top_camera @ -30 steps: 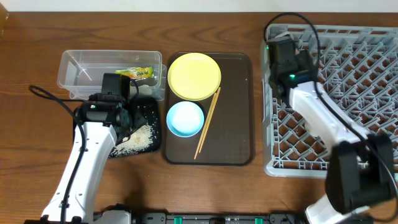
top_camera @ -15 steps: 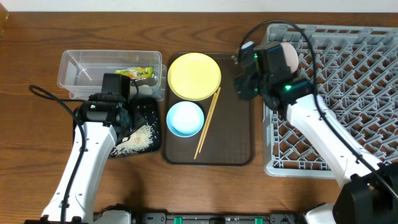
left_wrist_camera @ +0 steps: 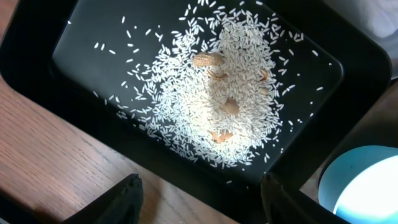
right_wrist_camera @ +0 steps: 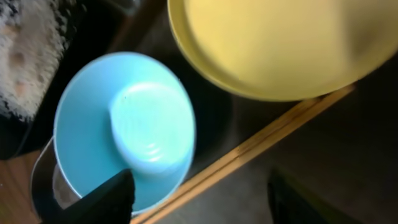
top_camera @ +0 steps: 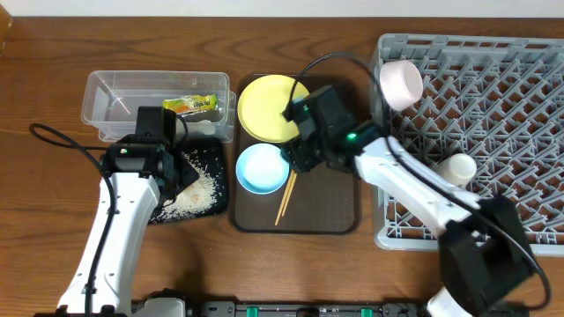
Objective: Sort waste into correct bins and load items into the dishwasher rack
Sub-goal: 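Reach the right gripper to the light-blue plate and grasp its rim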
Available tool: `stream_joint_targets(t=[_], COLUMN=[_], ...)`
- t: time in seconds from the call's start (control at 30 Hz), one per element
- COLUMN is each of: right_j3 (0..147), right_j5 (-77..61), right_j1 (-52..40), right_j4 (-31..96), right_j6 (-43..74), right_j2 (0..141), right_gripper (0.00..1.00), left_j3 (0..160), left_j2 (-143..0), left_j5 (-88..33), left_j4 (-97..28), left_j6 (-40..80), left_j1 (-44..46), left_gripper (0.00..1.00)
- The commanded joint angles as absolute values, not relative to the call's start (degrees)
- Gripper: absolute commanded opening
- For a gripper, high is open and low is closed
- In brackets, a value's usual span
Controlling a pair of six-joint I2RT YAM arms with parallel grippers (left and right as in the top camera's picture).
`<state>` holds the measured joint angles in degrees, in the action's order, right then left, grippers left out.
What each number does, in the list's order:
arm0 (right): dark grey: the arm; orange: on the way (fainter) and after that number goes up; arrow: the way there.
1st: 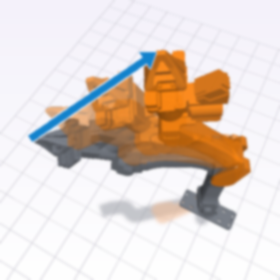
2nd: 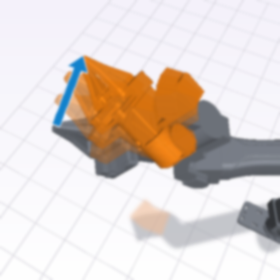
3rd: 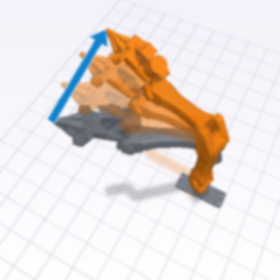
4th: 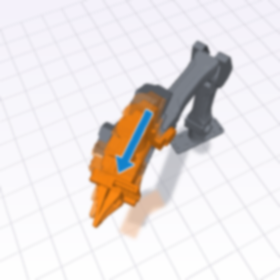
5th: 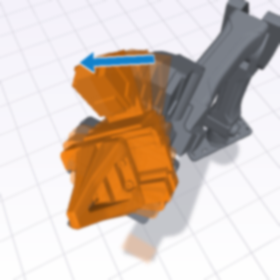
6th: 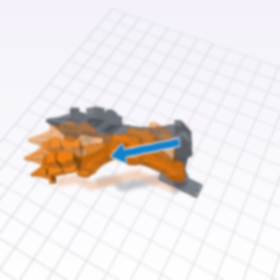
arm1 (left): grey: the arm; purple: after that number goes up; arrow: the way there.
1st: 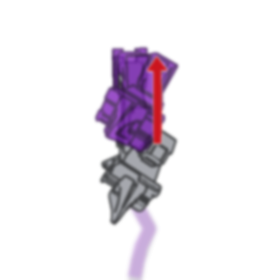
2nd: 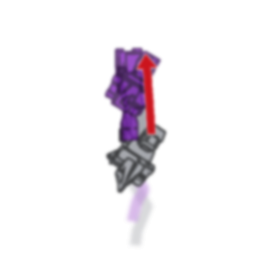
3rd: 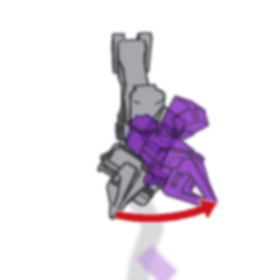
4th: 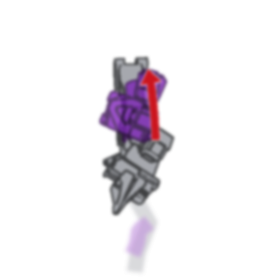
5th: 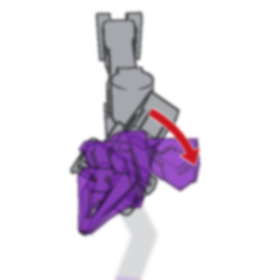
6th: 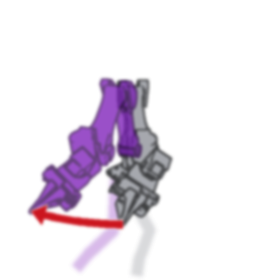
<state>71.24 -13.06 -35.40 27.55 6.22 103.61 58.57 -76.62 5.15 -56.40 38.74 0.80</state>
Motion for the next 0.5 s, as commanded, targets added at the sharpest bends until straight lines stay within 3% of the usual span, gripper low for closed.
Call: stream_joint_targets(t=[0.0, 0.2, 0.47], right_j3=[71.22, 71.22, 71.24], right_j5=[-13.56, -13.52, -8.25], right_j1=[-37.3, -38.46, -38.22], right_j4=[27.24, 26.59, 26.57], right_j6=[9.87, 10.72, 12.43], right_j2=[106.56, 110.52, 110.78], right_gripper=[0.62, 0.53, 0.15], left_j3=[59.11, 59.11, 59.11], left_j2=[-76.34, -76.36, -76.36], left_j5=[6.66, 6.63, 6.63], left_j4=[-56.53, -56.55, -56.55], left_j6=[38.24, 38.22, 38.22], left_j1=[0.56, 0.56, 0.56], left_gripper=[0.63, 0.64, 0.64])
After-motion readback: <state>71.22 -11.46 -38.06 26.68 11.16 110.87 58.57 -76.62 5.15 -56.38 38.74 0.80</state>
